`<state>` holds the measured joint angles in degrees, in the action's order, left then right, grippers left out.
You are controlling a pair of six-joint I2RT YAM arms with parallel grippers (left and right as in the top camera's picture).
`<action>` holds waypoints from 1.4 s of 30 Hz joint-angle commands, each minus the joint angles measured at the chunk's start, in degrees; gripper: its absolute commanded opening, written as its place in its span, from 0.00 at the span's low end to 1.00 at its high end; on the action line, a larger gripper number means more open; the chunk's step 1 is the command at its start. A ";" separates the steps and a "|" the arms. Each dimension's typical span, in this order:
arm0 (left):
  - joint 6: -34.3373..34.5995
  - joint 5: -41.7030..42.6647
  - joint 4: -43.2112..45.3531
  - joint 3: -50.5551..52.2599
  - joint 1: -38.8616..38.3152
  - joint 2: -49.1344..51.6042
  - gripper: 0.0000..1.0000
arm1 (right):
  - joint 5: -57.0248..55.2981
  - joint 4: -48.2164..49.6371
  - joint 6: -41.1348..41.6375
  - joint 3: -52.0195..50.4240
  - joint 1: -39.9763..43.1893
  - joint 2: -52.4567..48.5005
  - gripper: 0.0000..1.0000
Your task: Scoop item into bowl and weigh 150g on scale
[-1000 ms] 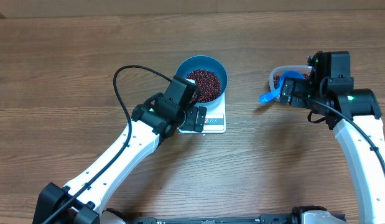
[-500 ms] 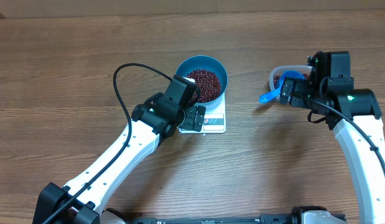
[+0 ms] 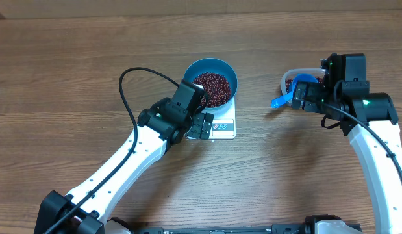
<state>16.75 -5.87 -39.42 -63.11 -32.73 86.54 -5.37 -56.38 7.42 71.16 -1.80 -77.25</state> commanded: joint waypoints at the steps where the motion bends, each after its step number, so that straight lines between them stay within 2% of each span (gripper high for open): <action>1: 1.95 -0.83 -0.76 -1.14 -1.95 0.37 1.00 | -0.33 0.28 -0.66 1.95 0.33 0.63 1.00; 13: 7.10 -2.25 -4.31 -1.14 -3.43 0.35 1.00 | -0.33 0.28 -0.66 1.95 0.33 0.63 1.00; 18: 6.12 -2.23 -6.40 -1.09 -3.43 -0.68 1.00 | -0.33 0.28 -0.66 1.95 0.33 0.63 1.00; 25: 2.49 -2.49 -4.57 2.99 -3.17 -6.54 0.99 | -0.33 0.28 -0.66 1.95 0.33 0.63 1.00; 29: 2.49 -2.67 -1.31 9.31 -2.45 -12.13 1.00 | -0.33 0.28 -0.66 1.95 0.33 0.63 1.00; 36: 2.27 -1.42 9.75 24.65 1.49 -25.73 1.00 | -0.33 0.28 -0.66 1.95 0.33 0.63 1.00; 42: -8.13 5.42 19.52 35.26 7.98 -40.09 1.00 | -0.33 0.28 -0.66 1.95 0.33 0.63 1.00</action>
<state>16.05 -4.89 -22.55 -31.81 -28.03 52.97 -5.34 -56.40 7.49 71.26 -1.80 -77.25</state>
